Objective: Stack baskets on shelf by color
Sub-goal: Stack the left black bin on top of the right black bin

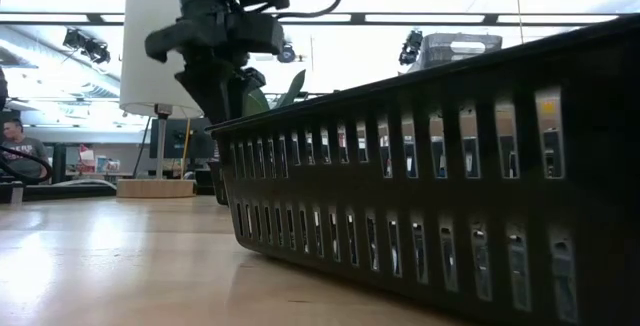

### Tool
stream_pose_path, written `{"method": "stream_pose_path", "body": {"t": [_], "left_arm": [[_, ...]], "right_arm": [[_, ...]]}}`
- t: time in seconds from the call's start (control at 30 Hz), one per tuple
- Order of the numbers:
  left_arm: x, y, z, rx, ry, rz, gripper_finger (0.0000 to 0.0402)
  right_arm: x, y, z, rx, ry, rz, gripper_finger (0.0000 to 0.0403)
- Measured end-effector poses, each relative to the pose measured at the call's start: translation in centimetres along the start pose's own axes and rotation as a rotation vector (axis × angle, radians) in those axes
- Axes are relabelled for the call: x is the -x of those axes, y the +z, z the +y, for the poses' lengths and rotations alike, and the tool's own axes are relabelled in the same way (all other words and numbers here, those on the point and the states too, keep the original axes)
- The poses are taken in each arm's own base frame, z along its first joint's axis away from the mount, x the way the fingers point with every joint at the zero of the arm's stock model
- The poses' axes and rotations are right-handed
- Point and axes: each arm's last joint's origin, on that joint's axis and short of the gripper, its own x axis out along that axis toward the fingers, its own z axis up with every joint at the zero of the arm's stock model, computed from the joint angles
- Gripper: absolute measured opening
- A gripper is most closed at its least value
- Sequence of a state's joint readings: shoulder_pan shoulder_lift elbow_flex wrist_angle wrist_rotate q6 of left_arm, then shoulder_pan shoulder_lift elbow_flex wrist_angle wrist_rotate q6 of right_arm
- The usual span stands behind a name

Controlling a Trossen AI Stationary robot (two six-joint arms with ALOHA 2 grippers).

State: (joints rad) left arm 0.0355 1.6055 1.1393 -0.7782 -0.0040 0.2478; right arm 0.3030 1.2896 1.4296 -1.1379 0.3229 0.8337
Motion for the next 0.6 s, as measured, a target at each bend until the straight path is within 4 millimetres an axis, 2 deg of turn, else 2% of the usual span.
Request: {"method": "stream_pose_path", "body": {"t": [0.27,0.47,0.6], "left_arm": [[-2.1,0.5,0.1,-0.078,0.008,0.019,0.0158],[-4.0,0.8,0.2,-0.060,0.075,0.065,0.0164],[-5.3,0.6,0.2,-0.037,0.067,0.101,0.0150]], "right_arm": [[0.1,-0.3,0.2,0.014,0.004,0.006,0.0134],[0.1,-0.3,0.2,0.017,-0.005,0.008,0.0134],[0.1,-0.3,0.2,0.017,-0.003,0.006,0.0134]]}}
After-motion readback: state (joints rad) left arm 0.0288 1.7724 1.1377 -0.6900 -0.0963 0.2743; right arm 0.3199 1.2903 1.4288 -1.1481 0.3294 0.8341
